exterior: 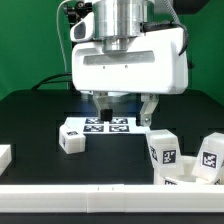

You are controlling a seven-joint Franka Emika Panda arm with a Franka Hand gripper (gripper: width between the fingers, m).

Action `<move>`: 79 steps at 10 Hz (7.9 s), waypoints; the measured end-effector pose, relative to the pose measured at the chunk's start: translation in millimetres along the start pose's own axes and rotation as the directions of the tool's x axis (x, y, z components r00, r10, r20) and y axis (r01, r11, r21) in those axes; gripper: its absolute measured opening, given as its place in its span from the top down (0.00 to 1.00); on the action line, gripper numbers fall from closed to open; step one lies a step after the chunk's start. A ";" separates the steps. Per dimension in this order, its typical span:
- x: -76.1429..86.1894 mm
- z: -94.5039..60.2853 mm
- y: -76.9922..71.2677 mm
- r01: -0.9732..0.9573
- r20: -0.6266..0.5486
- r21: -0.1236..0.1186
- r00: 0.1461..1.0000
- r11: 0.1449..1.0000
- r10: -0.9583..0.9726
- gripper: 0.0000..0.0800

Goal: Assemble stool

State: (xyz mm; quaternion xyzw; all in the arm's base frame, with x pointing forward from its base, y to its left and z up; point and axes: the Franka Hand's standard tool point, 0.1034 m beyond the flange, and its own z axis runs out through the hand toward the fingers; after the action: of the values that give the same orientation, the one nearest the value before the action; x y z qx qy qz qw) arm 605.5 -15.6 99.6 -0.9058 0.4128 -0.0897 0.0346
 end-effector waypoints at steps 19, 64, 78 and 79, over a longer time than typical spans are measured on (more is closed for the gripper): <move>4.2 38.4 120.0 0.847 0.075 -0.079 0.531 0.526 -0.844 0.19; -42.6 -19.0 81.1 0.864 0.898 -0.112 0.299 0.491 -0.322 0.58; -32.1 -29.8 -0.2 0.738 0.206 -0.065 0.668 0.671 -0.715 0.58; -36.0 -30.7 -5.2 0.712 0.144 -0.043 0.699 0.701 -0.701 0.58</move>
Offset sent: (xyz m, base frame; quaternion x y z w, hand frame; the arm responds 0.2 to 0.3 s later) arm -0.0170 -0.0275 -0.0118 -0.0418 -0.0056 -0.2798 0.9591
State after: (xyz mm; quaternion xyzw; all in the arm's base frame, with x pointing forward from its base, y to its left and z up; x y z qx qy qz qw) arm 580.4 15.4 125.7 -0.9989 0.0345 -0.0233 -0.0219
